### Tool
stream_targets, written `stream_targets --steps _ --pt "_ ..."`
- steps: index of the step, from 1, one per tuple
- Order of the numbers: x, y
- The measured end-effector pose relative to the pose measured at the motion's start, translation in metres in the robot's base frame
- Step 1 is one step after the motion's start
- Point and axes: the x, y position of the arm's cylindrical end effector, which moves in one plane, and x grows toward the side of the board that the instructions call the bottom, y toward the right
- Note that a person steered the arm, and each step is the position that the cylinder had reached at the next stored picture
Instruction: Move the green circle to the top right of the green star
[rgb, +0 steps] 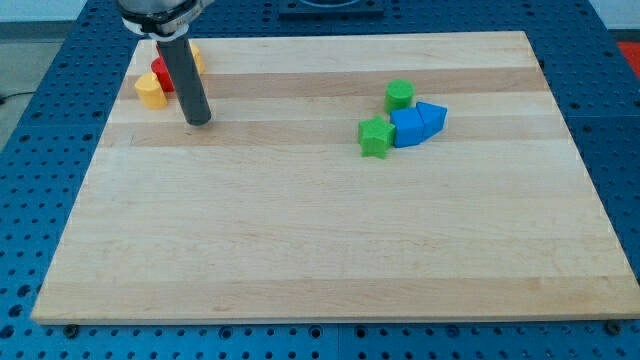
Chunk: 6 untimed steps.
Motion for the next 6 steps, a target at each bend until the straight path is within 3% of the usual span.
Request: stream_targets --steps 1,2,3,4,5,6 --pt "-0.007 0.062" --pt "-0.054 0.16" --pt "-0.082 0.17" --pt "-0.104 0.227" --pt "-0.106 0.274" --pt "-0.052 0.282"
